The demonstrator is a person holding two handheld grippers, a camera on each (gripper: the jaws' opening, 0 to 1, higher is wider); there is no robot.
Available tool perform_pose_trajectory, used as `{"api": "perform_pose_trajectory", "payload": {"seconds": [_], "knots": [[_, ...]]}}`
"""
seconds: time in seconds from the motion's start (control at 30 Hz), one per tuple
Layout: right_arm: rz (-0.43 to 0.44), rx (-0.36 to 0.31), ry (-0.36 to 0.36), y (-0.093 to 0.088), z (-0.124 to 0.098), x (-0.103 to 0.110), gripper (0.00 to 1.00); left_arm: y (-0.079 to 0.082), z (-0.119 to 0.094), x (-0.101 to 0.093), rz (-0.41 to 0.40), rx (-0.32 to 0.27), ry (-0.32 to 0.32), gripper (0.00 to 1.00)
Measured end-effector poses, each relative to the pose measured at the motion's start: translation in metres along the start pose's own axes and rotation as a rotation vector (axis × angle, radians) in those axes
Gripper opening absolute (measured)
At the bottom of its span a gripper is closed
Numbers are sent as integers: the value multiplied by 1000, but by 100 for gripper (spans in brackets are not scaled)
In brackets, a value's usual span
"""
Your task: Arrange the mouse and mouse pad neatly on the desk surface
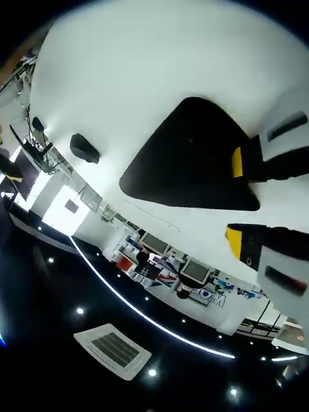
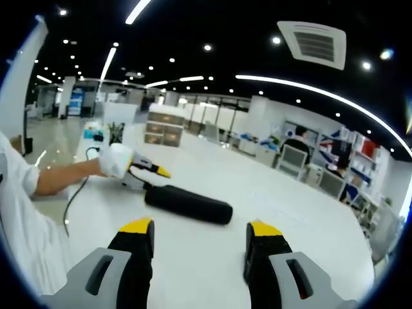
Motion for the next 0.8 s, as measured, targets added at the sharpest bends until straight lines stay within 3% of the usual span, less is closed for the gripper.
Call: {"api": "perform_pose_trajectory", "payload": {"seconds": [0.57, 0.77, 0.8], "knots": [[1, 2, 4, -1, 1, -1, 55, 1, 2, -11, 92, 19, -44, 5], [0, 5, 6, -1, 1, -1, 55, 1, 2, -12, 97, 20, -50, 4], [0, 5, 7, -1, 2, -1, 55, 2, 2, -12, 133, 28, -52, 4]]}}
Point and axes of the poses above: the point that each gripper's makers call its tool centre point, and the gripper's own axes: z roughly forward along the fingers, x roughly to its left, y roughly out of its top, the point moved 7 cm from there along -z, roughly backward along the fingers, and after that the axes turned 6 degrees about x, right-handed, at the moved point
